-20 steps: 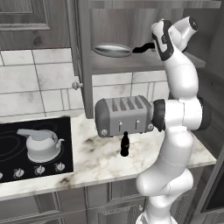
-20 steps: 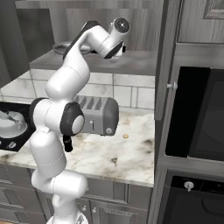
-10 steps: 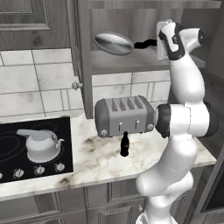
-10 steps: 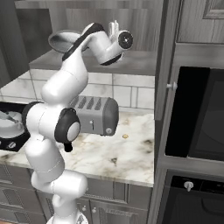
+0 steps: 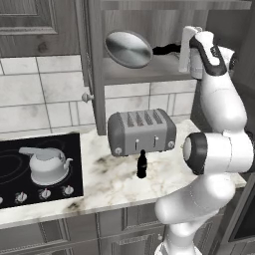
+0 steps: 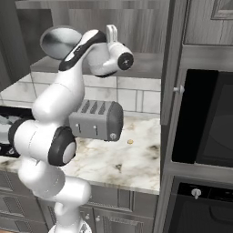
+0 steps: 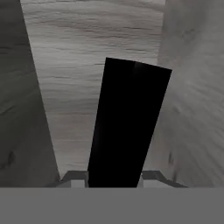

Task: Pick the pan from the cabinet and place it on the stove. Then turn on the stove burner for the pan.

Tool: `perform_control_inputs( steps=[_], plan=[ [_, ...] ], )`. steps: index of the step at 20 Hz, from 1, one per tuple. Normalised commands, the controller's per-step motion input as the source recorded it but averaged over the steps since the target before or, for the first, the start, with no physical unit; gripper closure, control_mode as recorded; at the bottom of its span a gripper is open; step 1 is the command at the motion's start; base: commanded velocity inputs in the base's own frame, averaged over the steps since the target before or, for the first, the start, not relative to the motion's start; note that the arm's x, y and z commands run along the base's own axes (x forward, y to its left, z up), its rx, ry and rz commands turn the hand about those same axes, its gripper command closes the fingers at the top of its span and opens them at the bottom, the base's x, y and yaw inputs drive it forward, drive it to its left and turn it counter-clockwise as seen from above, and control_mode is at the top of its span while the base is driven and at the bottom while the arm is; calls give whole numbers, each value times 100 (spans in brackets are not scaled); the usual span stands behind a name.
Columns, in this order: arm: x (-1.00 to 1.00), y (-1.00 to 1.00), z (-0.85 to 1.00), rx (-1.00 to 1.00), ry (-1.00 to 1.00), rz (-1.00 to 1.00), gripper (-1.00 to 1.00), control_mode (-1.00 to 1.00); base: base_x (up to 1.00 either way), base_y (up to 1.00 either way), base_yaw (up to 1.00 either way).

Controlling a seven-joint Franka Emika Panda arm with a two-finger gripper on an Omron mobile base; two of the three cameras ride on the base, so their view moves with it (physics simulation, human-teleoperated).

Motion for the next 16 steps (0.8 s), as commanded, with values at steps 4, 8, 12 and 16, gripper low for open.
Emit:
perform_control_inputs(
  steps=[4,8,12,16],
  plan=[
    [-72,21,17,0,-14,-3,100,-100,0,0,0],
    [-80,6,13,0,-9,-7,100,-100,0,0,0],
    [-80,0,2,0,-4,-9,100,-100,0,0,0],
    [-83,0,0,0,-3,-10,100,-100,0,0,0]
  ],
)
